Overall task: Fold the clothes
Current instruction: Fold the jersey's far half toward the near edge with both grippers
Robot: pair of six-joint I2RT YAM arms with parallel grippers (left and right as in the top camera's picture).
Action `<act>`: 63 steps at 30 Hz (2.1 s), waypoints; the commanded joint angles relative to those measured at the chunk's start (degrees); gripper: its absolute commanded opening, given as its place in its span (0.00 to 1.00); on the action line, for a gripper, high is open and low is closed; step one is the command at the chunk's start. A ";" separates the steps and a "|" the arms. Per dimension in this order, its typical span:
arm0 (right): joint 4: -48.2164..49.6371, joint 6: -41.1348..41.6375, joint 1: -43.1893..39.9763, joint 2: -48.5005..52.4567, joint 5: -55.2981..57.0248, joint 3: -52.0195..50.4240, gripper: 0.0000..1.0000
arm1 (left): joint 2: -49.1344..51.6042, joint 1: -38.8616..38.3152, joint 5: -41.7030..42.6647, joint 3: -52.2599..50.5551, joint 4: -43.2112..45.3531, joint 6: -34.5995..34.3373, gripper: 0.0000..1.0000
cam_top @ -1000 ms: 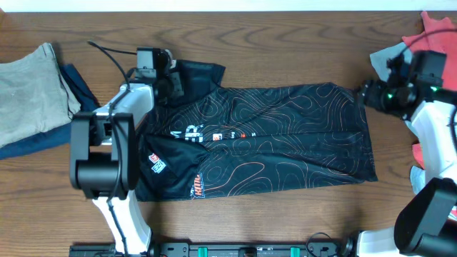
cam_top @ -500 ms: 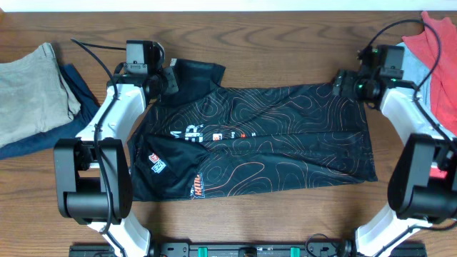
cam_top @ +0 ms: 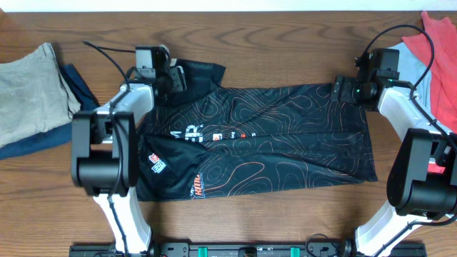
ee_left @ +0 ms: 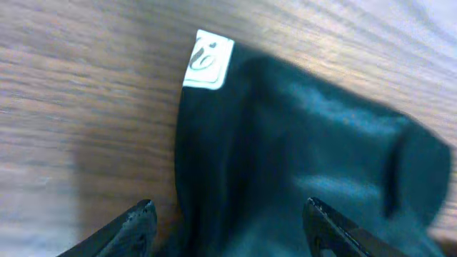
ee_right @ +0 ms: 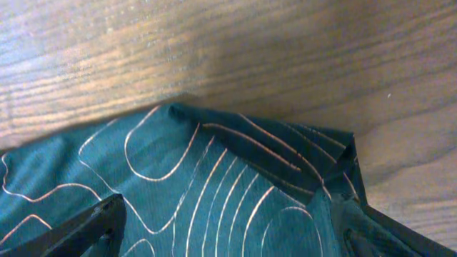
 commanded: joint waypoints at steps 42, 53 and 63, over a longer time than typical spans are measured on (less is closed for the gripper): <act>4.07 0.61 0.48 5.44 3.34 0.28 0.78 | -8.52 -1.92 -0.61 -0.33 -15.67 -0.39 0.06; 4.70 0.61 0.48 7.10 6.47 0.28 0.66 | -8.52 -1.92 -0.61 -0.33 -16.72 -0.42 0.06; 4.28 0.63 0.37 7.10 7.32 0.28 0.28 | -8.52 -1.92 -0.63 -0.33 -17.75 -0.39 0.06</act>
